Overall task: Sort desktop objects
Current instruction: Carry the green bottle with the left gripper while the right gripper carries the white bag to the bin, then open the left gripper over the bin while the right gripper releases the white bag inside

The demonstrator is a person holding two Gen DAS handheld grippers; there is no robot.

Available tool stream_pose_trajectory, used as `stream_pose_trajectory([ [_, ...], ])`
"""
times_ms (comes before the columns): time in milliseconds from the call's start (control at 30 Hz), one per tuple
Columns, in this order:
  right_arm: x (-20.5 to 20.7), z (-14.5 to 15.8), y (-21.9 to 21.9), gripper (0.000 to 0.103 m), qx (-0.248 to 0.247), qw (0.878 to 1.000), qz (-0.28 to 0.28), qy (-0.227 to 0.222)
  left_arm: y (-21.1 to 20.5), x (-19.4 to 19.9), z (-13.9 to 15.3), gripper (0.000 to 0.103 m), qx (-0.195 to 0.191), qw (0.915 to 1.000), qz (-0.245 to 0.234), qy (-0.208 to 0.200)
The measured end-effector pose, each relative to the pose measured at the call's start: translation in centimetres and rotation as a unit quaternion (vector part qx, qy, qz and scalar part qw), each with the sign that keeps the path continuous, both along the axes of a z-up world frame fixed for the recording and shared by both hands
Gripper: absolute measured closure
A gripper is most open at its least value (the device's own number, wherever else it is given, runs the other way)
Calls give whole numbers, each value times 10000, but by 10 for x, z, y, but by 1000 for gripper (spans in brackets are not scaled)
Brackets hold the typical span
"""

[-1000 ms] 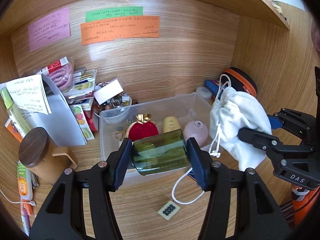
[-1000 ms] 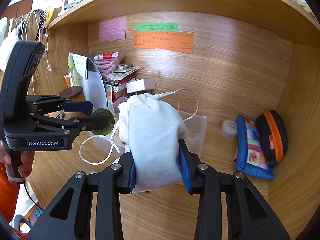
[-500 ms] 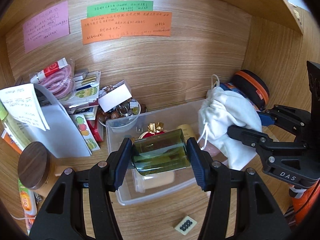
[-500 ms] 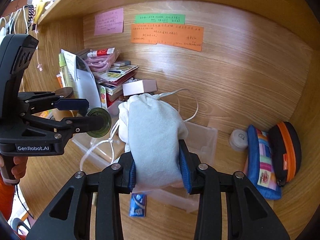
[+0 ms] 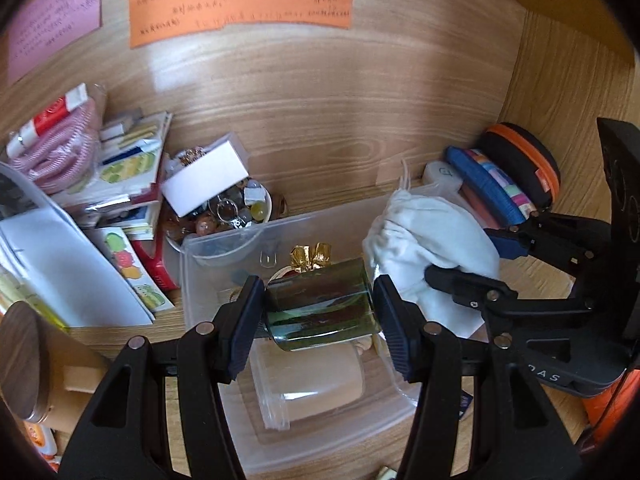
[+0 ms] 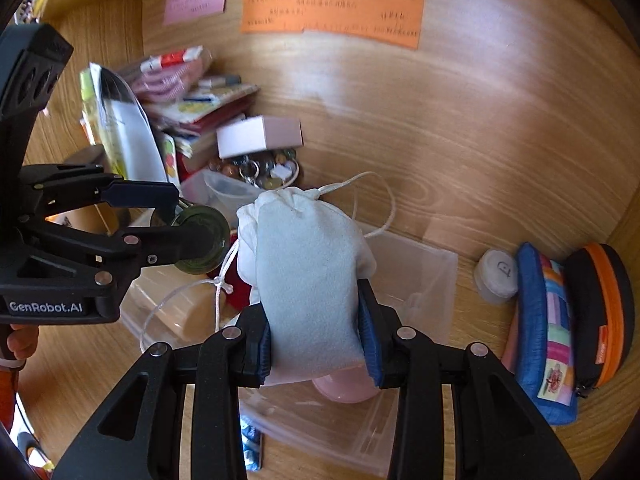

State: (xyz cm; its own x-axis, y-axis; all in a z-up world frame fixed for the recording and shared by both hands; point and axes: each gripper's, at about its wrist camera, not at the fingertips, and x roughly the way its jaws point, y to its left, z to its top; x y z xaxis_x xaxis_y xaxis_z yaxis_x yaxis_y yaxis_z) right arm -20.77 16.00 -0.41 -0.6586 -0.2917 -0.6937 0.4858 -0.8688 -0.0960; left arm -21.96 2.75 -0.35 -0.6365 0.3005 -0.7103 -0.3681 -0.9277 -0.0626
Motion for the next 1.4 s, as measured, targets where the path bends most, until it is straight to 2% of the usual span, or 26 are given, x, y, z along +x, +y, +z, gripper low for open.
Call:
stream_pose_trajectory([
  [267,-15,-20,-9,70,257,9995,105,-176,0,-14,-17,47,26,9998,20,-211],
  [633,-23,-34,-18,70,346,9988,140,-312,3,-22,-36,47,6,9989,73,-474],
  [900,-24,-37,-21,65,355,9990,123,-254,6,-20,-37,46,-50,9990,109,-441],
  [1067,-23,-36,-20,53,384,9991,48,-165,4,-14,-33,45,-5,9993,51,-361],
  [1133,-23,-35,-19,46,394,9991,21,-125,2,-13,-31,44,28,9994,48,-330],
  [1400,-16,-26,-18,38,465,9989,84,36,-4,-11,-26,41,213,9992,54,-323],
])
